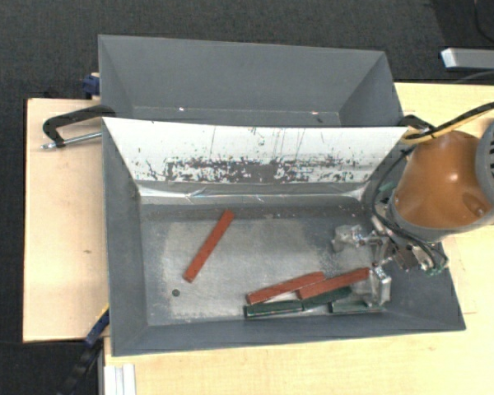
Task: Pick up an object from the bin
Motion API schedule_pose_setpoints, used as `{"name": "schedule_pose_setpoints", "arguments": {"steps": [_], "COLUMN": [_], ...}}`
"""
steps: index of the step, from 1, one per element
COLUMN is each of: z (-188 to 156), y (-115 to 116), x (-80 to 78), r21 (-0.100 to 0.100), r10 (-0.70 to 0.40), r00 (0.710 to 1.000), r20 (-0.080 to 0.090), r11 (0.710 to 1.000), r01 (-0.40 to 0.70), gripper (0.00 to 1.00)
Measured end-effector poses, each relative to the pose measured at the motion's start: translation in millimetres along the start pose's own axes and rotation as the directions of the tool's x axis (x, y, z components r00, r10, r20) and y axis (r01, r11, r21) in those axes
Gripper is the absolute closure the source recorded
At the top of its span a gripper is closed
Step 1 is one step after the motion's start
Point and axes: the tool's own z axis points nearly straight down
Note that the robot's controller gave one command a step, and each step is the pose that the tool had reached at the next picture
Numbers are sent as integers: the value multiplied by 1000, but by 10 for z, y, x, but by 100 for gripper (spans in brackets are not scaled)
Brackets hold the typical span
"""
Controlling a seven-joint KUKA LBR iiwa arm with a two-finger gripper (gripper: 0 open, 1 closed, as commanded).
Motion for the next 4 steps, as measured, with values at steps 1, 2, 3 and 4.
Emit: {"name": "schedule_pose_setpoints", "arguments": {"steps": [1,2,3,4], "z": [-41,-44,-40,-126], "y": [470,382,349,668], "x": [9,-18,-14,-213], "r21": [3,8,7,5], "r10": [-100,-138,-156,-257], "r00": [995,990,988,966], "r20": [14,21,20,10], "r11": [995,990,988,966], "r01": [100,138,156,257], "gripper": [100,0,0,0]}}
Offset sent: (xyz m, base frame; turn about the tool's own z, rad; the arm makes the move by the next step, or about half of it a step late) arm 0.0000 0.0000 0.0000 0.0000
